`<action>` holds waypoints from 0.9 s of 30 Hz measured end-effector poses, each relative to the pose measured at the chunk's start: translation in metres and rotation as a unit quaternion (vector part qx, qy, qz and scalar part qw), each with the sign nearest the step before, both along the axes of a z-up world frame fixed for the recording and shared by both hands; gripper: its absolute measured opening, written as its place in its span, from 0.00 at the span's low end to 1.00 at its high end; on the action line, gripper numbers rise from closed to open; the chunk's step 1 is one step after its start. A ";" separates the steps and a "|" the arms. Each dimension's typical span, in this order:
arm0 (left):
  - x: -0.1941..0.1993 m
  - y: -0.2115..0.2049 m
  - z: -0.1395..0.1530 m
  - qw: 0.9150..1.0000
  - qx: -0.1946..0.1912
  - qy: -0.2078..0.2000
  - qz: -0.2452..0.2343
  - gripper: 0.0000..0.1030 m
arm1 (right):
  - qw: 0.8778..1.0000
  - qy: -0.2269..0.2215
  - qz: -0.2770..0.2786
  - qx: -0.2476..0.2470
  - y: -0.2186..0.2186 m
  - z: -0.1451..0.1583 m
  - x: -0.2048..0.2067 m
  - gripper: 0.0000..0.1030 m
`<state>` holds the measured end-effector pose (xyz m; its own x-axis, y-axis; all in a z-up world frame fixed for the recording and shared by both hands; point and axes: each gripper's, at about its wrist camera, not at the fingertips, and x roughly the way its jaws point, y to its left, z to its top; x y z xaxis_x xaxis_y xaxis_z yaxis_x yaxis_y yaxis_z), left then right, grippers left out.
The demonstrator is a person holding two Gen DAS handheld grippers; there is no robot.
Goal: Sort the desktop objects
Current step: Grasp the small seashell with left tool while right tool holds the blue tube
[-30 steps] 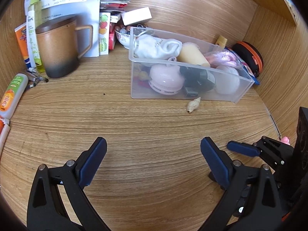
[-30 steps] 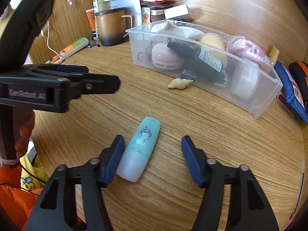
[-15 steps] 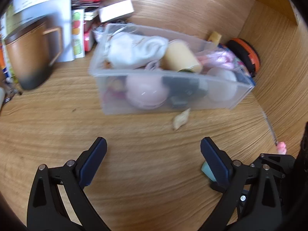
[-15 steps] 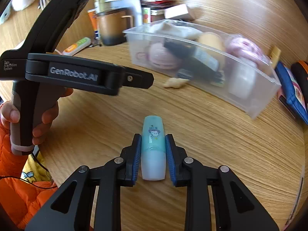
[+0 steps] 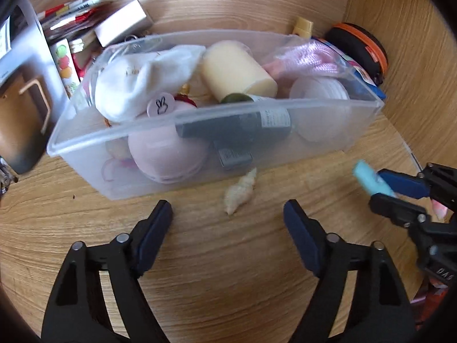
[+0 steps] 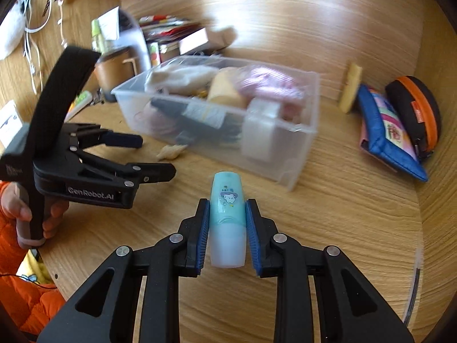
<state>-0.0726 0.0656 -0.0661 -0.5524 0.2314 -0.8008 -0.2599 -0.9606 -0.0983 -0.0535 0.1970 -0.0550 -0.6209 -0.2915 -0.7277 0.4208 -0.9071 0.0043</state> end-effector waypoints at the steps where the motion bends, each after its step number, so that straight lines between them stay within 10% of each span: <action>1: -0.002 0.001 0.000 1.000 0.005 -0.003 -0.001 0.73 | 1.000 0.003 -0.002 -0.004 0.003 0.001 -0.001 0.22; 27: -0.008 0.039 0.000 0.997 -0.060 0.019 -0.038 0.21 | 0.998 0.042 0.016 -0.036 0.011 0.011 0.000 0.22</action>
